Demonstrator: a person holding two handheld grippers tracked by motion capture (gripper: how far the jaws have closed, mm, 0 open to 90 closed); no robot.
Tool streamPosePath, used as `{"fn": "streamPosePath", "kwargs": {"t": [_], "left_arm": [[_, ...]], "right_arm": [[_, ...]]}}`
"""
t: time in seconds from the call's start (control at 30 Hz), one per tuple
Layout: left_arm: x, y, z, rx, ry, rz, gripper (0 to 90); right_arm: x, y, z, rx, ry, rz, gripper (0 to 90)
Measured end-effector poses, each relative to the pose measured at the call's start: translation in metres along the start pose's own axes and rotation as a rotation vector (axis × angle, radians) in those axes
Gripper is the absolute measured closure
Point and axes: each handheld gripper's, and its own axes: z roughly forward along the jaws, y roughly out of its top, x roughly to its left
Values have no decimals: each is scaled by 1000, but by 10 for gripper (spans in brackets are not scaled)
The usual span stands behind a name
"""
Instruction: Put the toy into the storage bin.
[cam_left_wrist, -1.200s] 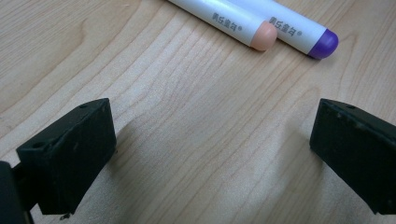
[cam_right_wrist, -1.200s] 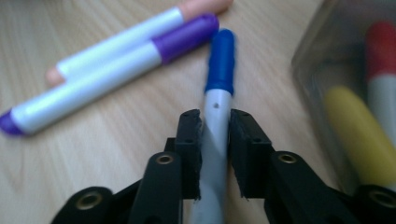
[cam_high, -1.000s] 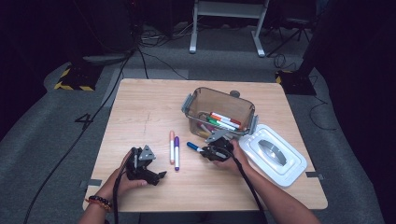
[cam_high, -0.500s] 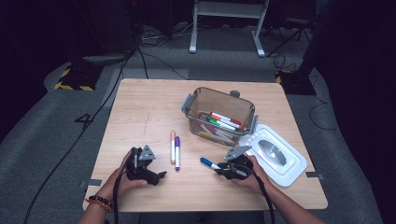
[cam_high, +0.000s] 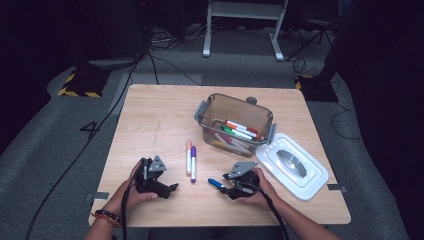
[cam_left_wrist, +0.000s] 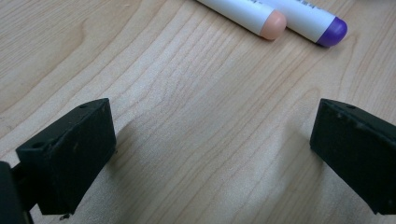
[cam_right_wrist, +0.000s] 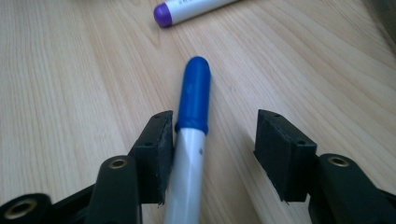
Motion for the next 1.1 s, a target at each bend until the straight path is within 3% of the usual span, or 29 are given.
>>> {"fn": "streamPosePath", "kwargs": {"t": [0.13, 0.23, 0.3, 0.57, 0.63, 0.83, 1.1], "left_arm": [[0, 0, 0, 0, 0, 0, 5], [0, 0, 0, 0, -1, 0, 4], [0, 0, 0, 0, -1, 0, 4], [0, 0, 0, 0, 0, 0, 5], [0, 0, 0, 0, 0, 0, 5], [0, 0, 0, 0, 1, -1, 5], [0, 0, 0, 0, 1, -1, 5]], "right_arm": [[2, 5, 3, 3, 18, -18, 579], [-2, 2, -1, 6, 36, -28, 717], [-5, 0, -3, 6, 40, -25, 738], [-6, -5, -10, 15, 29, -36, 743], [-8, -6, -14, 7, 34, -19, 743], [-17, -8, -37, -67, 10, 27, 744], [-26, -6, -67, -132, -12, 45, 745]]}}
